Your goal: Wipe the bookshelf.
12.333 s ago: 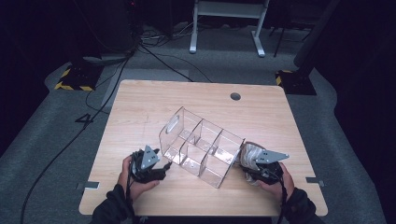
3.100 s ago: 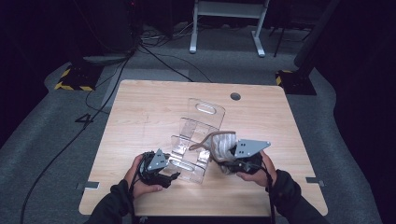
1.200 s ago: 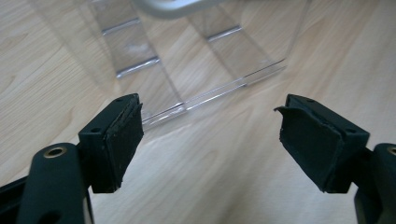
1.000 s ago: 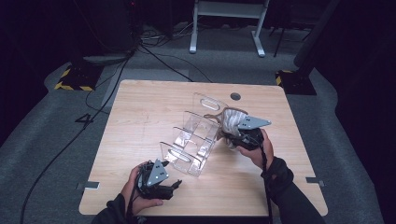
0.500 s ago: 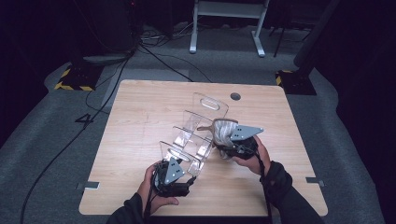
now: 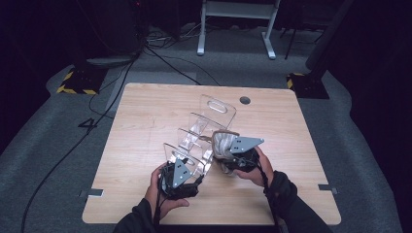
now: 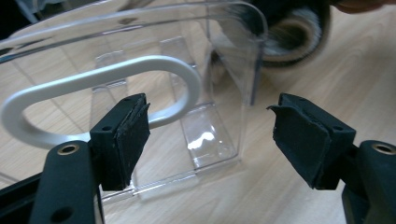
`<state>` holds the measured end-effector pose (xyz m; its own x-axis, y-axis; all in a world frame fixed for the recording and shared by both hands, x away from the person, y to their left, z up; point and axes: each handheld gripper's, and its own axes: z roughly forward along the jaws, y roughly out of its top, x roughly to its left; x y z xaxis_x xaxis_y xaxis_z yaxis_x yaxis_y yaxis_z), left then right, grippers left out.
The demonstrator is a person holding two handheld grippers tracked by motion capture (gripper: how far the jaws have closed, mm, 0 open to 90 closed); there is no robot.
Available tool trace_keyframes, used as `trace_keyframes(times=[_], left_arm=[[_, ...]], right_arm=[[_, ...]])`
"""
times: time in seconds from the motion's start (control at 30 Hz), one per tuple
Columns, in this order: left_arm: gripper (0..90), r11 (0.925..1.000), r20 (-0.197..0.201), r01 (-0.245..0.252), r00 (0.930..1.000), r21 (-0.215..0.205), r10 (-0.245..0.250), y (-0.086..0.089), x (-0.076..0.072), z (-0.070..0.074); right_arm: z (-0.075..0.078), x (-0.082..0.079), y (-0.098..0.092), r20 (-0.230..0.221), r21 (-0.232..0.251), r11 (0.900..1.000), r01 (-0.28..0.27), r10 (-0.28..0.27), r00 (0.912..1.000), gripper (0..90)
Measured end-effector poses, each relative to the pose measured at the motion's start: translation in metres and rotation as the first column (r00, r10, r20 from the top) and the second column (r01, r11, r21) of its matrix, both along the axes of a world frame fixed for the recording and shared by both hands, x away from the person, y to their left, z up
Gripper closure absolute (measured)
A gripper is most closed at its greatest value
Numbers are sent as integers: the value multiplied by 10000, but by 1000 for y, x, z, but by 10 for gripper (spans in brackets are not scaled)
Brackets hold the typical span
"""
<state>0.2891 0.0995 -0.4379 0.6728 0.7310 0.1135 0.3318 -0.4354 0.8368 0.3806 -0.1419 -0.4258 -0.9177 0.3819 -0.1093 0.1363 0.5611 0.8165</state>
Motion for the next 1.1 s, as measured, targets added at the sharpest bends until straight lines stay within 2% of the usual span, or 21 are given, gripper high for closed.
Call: trace_keyframes(times=[0.17, 0.33, 0.47, 0.5, 0.67, 0.7, 0.77, 0.8, 0.83, 0.9, 1.0, 1.1], left_arm=[[270, 9994, 130, -341, 9993, -91, 343, 10, 7, 2], [251, 9987, 56, -456, 9989, -209, 457, 18, 12, 4], [246, 9982, 1, -521, 9986, -302, 521, 22, 13, 6], [244, 9977, -39, -545, 9985, -399, 544, 25, 13, 6], [224, 9979, -38, -555, 9985, -340, 554, 30, 12, 8], [224, 9978, -16, -545, 9985, -384, 545, 32, 11, 9], [242, 9967, 82, -697, 9975, -414, 701, 37, 6, 12], [241, 9967, 82, -697, 9975, -414, 701, 37, 6, 12], [241, 9957, 185, -657, 9976, -646, 671, 41, 2, 15], [240, 9958, 453, -675, 9965, -615, 704, 42, -2, 20], [239, 9958, 653, -444, 9966, -804, 498, 38, -6, 26], [238, 9956, 719, -382, 9964, -852, 444, 32, -6, 28]], right_arm=[[-2, -3, 8, 0, 2, 9999, -129, 129, 9999, 694], [-3, -15, 28, 3, -113, 9972, -743, 743, 9972, 696], [-6, -22, 37, -193, -185, 9937, -1102, 1098, 9938, 698], [-9, -27, 42, -254, -281, 9904, -1354, 1347, 9906, 697], [-10, -30, 40, -217, -340, 9903, -1345, 1338, 9908, 697], [-10, -28, 36, -152, -285, 9922, -1217, 1213, 9925, 697], [-10, -19, 23, -101, -226, 9983, -534, 532, 9985, 698], [-10, -19, 23, -101, -226, 9983, -534, 532, 9985, 698], [-11, -9, 12, -219, -165, 9999, 7, -10, 9998, 699], [-13, -1, 5, -337, -248, 9985, 498, -506, 9982, 699], [-19, 13, -6, -643, -443, 9906, 1292, -1319, 9892, 700], [-22, 17, -8, -820, -526, 9896, 1340, -1380, 9870, 700]])
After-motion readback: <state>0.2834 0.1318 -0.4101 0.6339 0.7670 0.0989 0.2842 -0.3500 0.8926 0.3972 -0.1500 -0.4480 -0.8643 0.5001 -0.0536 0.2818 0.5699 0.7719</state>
